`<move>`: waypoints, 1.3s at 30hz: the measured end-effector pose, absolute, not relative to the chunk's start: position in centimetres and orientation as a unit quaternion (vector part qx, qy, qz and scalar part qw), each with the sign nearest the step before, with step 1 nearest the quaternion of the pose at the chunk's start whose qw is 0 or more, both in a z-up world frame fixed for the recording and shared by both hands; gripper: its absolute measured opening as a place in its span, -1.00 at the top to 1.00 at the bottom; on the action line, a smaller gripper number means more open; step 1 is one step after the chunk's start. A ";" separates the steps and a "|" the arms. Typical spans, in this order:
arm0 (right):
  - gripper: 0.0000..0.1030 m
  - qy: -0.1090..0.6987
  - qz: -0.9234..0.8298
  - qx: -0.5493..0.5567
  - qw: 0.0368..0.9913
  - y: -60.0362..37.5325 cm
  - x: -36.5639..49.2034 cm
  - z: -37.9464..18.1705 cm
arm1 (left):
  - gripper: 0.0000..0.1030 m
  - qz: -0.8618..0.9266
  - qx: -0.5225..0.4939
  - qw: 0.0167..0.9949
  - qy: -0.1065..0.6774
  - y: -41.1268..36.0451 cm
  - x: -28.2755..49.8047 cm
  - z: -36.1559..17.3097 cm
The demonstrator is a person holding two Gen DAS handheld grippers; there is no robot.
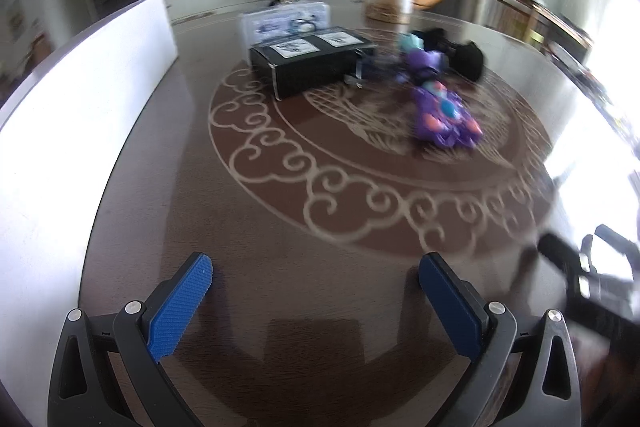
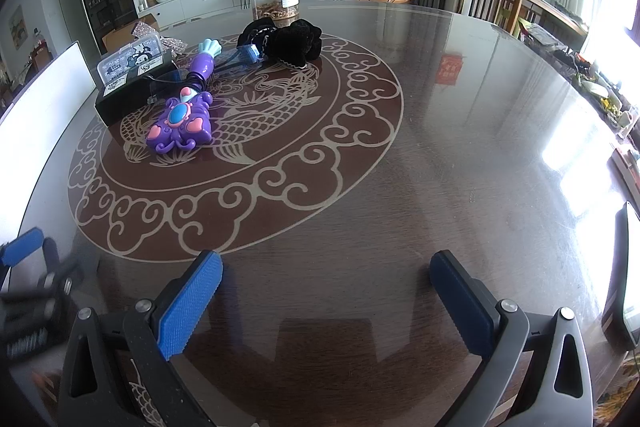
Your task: Organize objects
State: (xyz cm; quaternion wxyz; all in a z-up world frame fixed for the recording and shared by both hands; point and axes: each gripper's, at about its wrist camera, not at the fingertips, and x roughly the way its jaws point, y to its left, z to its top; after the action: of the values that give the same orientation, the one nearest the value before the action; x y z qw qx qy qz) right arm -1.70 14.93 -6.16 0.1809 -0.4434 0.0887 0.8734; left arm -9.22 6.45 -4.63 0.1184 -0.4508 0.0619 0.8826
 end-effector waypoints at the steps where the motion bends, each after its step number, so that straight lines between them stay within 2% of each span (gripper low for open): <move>1: -1.00 0.089 0.873 -0.443 0.181 14.9 -1.7 -6.1 | -1.00 0.885 -0.452 0.102 0.053 6.6 -9.4 -4.6; 9: -1.00 0.089 0.873 -0.443 0.182 14.9 -1.7 -6.2 | -1.00 0.887 -0.453 0.078 0.041 6.9 -9.5 -4.7; 18: -1.00 0.089 0.873 -0.444 0.179 15.1 -1.8 -6.2 | -1.00 0.855 -0.459 0.212 0.115 5.2 -9.9 -4.6; 39: -1.00 0.089 0.873 -0.444 0.179 15.1 -1.8 -6.2 | -1.00 0.861 -0.451 0.207 0.110 5.2 -9.7 -4.5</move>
State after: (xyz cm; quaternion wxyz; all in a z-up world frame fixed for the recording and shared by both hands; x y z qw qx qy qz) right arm -1.79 15.13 -6.21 0.1794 -0.4438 0.0888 0.8735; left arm -9.72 5.21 -4.53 0.2068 -0.4512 0.1101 0.8611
